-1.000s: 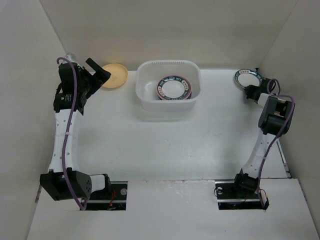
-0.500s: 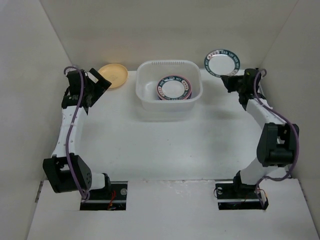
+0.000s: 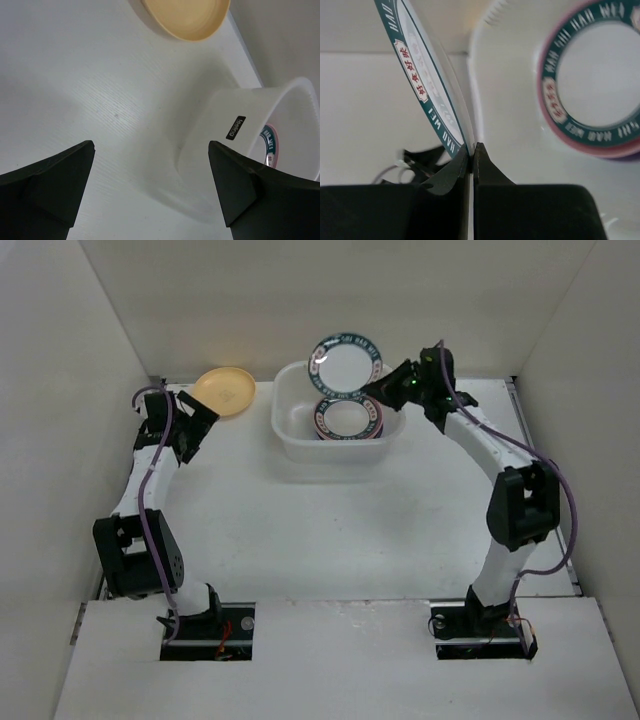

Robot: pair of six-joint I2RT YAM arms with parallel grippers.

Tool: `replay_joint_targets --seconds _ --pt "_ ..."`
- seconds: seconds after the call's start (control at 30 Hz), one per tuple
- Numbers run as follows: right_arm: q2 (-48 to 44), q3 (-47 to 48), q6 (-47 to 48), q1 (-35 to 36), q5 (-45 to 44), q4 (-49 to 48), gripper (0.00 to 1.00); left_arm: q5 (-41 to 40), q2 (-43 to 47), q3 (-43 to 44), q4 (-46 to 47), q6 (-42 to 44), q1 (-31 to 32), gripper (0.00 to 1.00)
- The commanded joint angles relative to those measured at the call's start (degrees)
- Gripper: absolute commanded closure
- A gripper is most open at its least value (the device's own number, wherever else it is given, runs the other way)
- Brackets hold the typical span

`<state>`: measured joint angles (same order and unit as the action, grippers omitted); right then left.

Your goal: Place the plates into the plastic bin on the countertop

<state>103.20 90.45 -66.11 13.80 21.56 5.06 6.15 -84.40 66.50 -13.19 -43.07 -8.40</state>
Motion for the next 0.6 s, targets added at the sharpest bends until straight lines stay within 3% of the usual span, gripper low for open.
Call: replay_joint_targets --seconds 0.0,0.37,0.5,0.57 --pt "2.70 2.44 7.30 2.49 1.30 9.17 1.00 -0.70 -2.16 1.00 4.40 -3.60 -0.87 0.00" --pt "5.35 2.88 15.39 3.91 -6.09 16.29 0.97 2.37 -12.97 4.51 11.95 -4.30 -2.80 0.00" --pt "4.56 2.80 17.50 3.99 -8.02 18.49 0.78 3.43 -16.58 6.62 13.01 -4.57 -3.07 0.00" --pt "3.42 2.36 18.03 3.99 -8.55 18.93 0.63 3.52 -18.68 7.85 13.63 -4.48 -3.07 0.00"
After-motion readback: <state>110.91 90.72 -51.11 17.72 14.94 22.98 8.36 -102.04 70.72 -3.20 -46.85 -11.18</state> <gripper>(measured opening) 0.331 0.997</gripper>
